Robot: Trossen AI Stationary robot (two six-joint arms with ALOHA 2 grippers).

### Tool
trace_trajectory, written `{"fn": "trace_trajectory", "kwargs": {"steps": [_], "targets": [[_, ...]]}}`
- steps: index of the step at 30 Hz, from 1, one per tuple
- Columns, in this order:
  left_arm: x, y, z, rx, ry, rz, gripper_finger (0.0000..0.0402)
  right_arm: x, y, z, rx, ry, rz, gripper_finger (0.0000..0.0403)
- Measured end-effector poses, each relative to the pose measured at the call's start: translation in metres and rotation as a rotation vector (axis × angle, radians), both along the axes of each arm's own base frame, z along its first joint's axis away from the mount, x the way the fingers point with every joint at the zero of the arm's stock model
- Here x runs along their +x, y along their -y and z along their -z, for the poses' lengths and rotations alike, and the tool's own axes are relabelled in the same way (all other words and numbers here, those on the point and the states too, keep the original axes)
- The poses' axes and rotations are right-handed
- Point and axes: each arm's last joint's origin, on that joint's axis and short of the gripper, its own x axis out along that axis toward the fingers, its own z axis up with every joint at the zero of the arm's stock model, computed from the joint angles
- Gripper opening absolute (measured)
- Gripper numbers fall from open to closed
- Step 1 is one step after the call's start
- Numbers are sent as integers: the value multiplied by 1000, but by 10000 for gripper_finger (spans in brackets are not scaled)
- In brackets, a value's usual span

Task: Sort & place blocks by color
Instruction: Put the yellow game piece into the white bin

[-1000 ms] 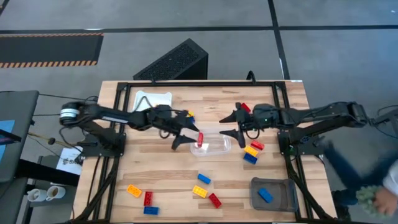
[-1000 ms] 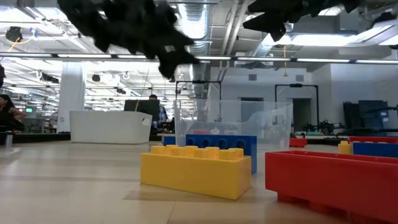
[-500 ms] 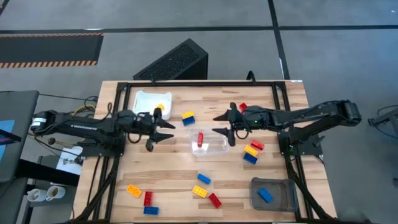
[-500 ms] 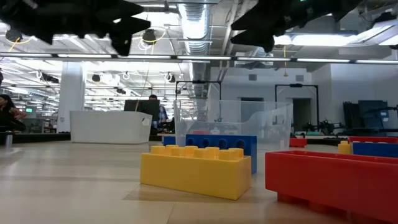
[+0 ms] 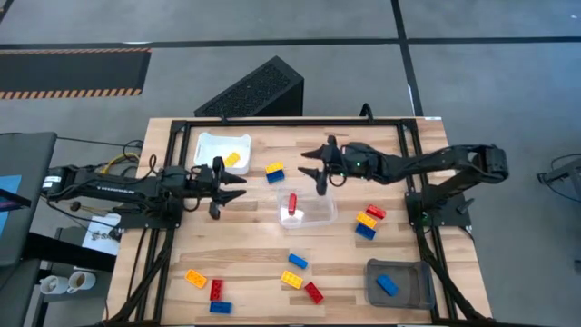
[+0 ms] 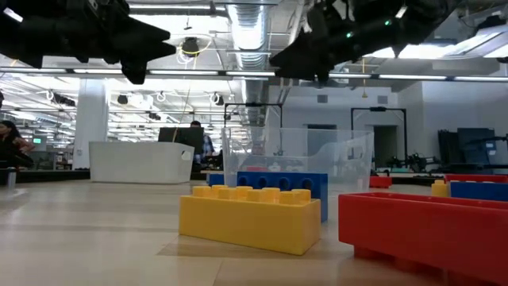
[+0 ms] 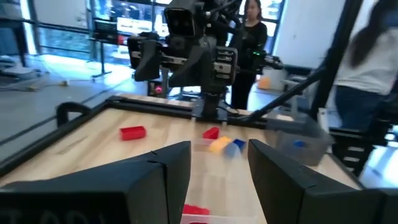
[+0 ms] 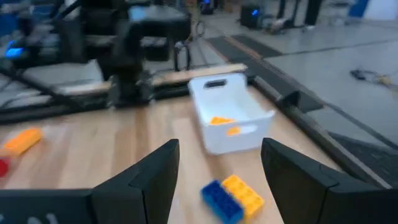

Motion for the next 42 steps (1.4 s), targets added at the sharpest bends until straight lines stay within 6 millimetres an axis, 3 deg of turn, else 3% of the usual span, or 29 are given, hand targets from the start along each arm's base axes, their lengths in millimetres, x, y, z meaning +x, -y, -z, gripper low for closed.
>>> {"fn": "trace_trajectory", "kwargs": {"steps": [9,23,30,38,42], "targets": [[0,-1,2,7,-21,-44,146,10,18,-8,-2,55,50,249],[0,-2,11,-56,-104,-68,146,17,9,-40,8,11,17,234],[-5,0,-3,-62,9,-16,146,19,0,-43,50,-143,-3,190],[-19,2,-16,-53,106,33,146,9,7,-32,194,-354,65,161],[-22,3,-10,-55,35,74,146,4,10,-25,239,-432,96,160]]}}
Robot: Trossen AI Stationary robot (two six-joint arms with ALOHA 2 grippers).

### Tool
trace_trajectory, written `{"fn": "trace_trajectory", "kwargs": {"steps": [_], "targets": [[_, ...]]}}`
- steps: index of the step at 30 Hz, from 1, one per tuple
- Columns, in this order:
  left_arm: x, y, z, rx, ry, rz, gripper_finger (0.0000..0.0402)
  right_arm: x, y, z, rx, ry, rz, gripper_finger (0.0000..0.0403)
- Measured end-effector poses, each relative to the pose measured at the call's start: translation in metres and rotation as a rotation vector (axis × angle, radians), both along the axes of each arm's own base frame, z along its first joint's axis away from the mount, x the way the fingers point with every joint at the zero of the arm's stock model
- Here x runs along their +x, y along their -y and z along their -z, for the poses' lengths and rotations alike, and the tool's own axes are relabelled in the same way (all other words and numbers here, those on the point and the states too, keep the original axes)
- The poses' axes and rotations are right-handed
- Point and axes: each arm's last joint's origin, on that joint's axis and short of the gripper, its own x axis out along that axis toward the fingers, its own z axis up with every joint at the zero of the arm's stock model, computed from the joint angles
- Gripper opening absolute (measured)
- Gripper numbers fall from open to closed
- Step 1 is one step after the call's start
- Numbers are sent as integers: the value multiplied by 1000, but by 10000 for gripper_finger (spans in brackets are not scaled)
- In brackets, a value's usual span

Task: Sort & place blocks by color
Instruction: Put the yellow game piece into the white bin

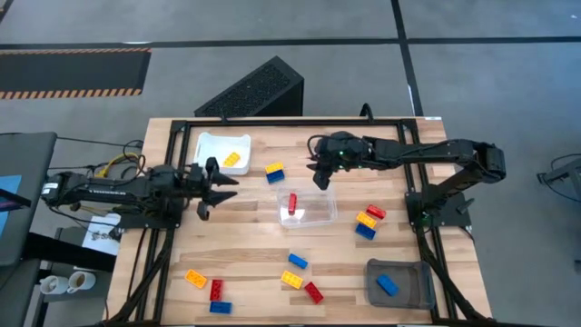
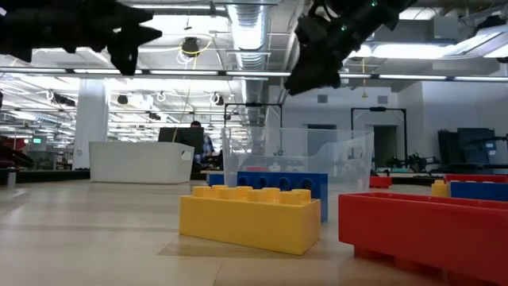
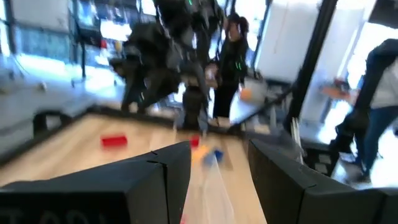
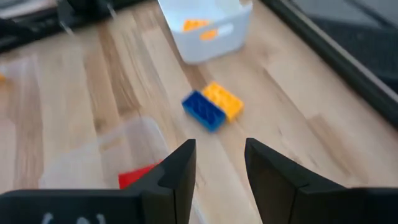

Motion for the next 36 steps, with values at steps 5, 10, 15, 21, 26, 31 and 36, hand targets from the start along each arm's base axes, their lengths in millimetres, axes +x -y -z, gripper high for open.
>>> {"fn": "trace_trajectory", "kwargs": {"steps": [5,10,15,21,26,31,36], "targets": [[0,-1,10,-58,-100,-31,146,-8,-2,1,29,-12,26,161],[-1,-3,5,-10,-57,-86,146,-27,-6,11,26,-40,114,160],[-3,-2,-1,39,0,-92,146,-54,-2,8,32,1,255,167],[-4,-3,-5,36,45,-97,146,-88,9,17,61,-130,455,184],[-4,-3,-8,35,76,-106,146,-100,18,31,53,-300,568,213],[-5,-3,-12,26,120,-117,146,-98,24,37,48,-340,574,240],[-5,-3,-11,15,110,-106,146,-97,25,37,39,-336,557,250]]}}
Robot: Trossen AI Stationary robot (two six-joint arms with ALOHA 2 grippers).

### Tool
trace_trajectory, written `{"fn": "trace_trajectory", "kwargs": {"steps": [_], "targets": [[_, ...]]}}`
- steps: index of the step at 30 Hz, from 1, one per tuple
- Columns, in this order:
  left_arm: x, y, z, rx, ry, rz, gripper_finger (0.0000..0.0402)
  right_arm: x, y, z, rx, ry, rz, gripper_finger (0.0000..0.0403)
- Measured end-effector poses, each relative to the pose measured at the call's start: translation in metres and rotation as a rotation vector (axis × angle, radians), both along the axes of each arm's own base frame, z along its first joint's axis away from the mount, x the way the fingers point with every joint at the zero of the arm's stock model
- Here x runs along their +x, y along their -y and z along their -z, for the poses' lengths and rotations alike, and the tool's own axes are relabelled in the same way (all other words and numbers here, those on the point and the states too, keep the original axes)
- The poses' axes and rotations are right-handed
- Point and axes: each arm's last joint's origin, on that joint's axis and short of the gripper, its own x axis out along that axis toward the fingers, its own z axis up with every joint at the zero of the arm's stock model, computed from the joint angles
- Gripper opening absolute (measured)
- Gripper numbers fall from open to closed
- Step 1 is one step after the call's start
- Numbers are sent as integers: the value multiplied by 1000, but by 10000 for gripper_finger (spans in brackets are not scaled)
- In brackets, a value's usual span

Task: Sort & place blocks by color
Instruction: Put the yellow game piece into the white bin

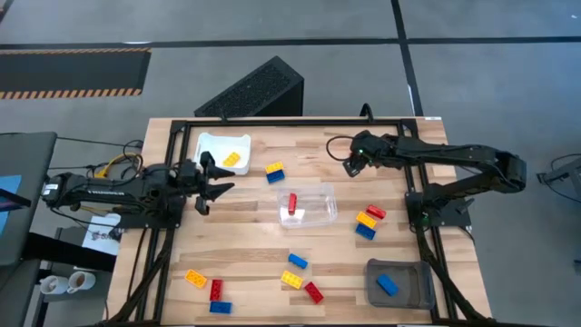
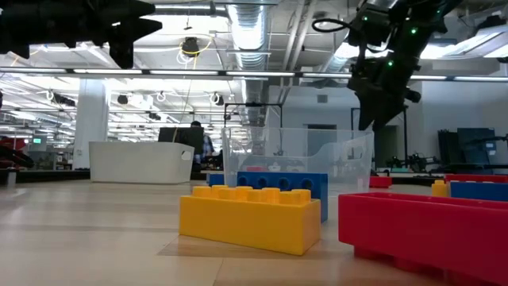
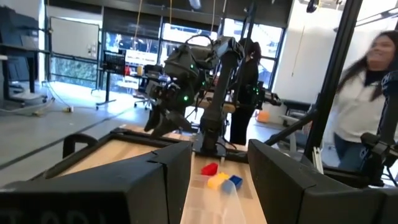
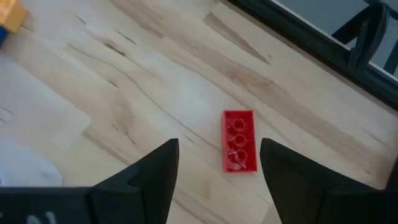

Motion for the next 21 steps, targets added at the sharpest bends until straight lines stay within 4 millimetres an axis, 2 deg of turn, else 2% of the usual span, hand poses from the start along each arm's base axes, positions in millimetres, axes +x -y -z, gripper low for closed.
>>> {"fn": "trace_trajectory", "kwargs": {"steps": [15,21], "targets": [[0,2,0,-76,1,67,146,1,-1,0,31,-5,-72,250],[0,2,2,-93,-16,69,146,6,-4,-1,84,43,-180,250]]}}
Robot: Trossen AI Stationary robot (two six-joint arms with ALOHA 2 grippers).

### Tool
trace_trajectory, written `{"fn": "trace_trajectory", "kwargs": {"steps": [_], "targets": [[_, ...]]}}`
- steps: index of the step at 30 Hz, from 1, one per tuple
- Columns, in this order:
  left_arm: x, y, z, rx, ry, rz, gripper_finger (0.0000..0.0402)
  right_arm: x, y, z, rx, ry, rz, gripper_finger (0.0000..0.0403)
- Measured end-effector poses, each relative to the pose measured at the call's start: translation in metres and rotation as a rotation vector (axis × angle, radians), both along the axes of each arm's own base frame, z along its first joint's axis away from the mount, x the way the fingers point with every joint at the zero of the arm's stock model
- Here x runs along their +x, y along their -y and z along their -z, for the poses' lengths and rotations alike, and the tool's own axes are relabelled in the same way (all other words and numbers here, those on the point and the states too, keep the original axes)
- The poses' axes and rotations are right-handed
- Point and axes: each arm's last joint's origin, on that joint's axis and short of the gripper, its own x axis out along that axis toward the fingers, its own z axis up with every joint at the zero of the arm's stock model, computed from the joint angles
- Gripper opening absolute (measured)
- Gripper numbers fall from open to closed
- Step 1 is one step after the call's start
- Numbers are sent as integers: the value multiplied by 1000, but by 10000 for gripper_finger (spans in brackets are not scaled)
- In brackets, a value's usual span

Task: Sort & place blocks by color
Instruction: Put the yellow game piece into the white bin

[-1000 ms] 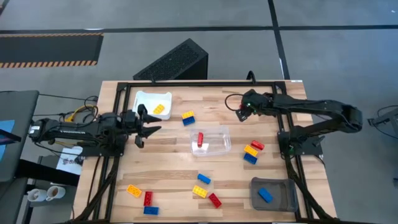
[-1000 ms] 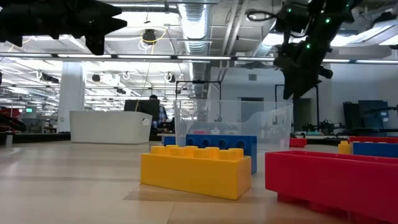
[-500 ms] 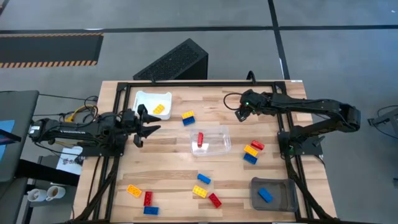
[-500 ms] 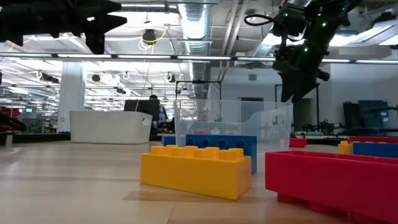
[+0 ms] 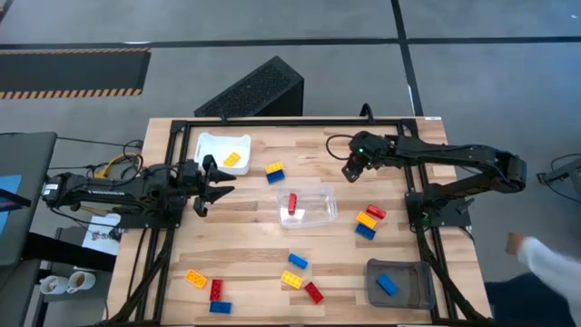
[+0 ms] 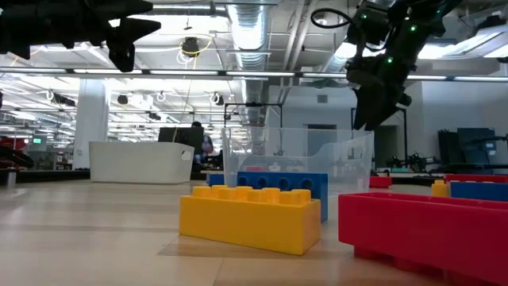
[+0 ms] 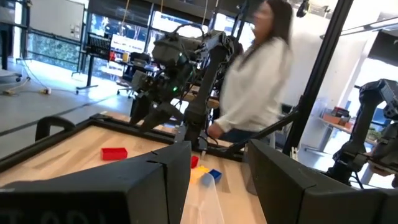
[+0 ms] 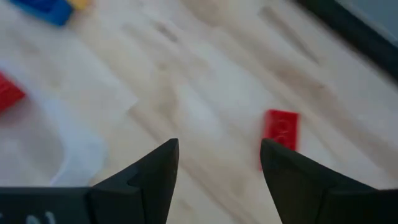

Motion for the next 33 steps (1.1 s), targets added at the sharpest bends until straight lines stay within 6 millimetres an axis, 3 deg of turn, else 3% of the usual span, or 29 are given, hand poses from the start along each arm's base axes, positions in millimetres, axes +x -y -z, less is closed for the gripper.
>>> {"fn": "trace_trajectory", "kwargs": {"steps": [13,23,33], "targets": [[0,0,3,-9,-26,-2,146,0,-37,7,121,-110,-174,250],[1,0,3,-22,-30,0,146,-3,-73,10,215,-164,-211,249],[1,0,3,-21,-34,0,146,-4,-103,7,299,-137,-310,249]]}}
